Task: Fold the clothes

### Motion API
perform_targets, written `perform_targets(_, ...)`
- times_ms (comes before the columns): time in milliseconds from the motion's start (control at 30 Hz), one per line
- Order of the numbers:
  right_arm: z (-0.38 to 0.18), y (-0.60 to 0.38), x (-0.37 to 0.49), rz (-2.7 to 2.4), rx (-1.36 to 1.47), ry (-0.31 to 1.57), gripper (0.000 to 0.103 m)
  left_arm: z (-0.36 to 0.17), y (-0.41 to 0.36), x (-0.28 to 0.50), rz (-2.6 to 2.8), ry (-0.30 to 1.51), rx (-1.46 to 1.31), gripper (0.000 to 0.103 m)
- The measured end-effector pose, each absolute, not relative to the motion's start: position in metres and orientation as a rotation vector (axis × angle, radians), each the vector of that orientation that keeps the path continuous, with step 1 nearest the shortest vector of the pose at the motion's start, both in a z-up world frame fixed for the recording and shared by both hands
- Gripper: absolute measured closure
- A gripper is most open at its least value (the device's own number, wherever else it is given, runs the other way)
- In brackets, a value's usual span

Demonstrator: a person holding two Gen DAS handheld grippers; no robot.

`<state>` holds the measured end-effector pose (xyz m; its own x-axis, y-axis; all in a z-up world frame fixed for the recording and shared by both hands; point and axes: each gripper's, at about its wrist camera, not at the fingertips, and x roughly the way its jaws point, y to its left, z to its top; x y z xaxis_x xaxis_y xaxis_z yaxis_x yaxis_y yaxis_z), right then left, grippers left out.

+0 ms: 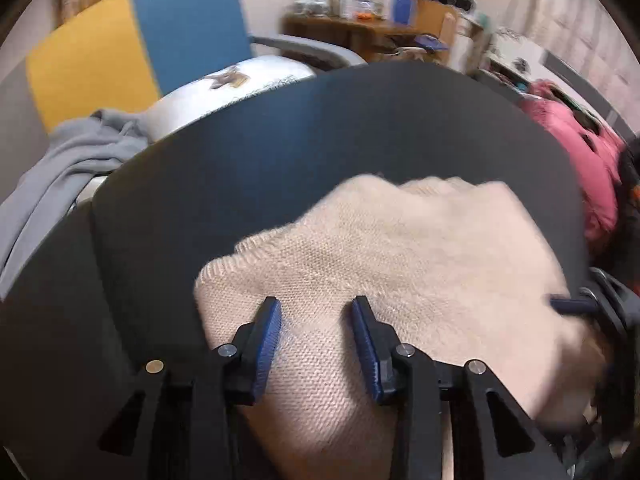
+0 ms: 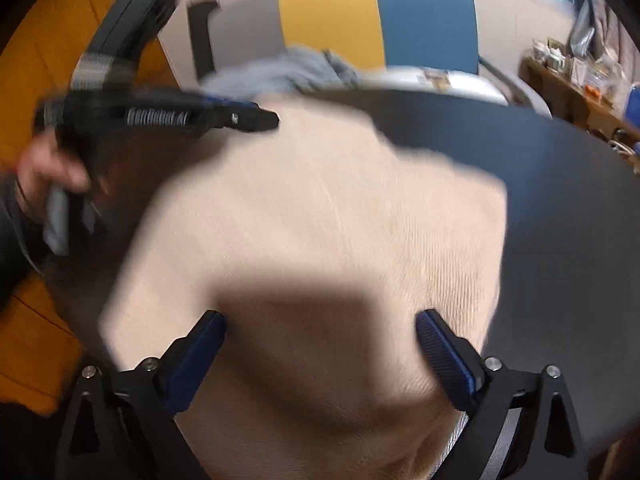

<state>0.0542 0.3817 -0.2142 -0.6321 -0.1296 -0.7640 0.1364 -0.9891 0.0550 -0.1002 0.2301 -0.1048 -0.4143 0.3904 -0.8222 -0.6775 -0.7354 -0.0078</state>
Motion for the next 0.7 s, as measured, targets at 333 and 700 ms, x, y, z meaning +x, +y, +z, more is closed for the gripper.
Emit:
perform_targets(333, -0.222, 0.371, 0.062, -2.773, 1.141, 0.119, 0.0, -0.112, 0.235, -0.097, 2.267, 0.374, -1.137, 0.065)
perform_targets(700, -0.214, 0.36, 0.052, -2.769, 1.242, 0.151, 0.0, -0.085, 0.16, -0.076, 2.307, -0.016, -1.113, 0.064)
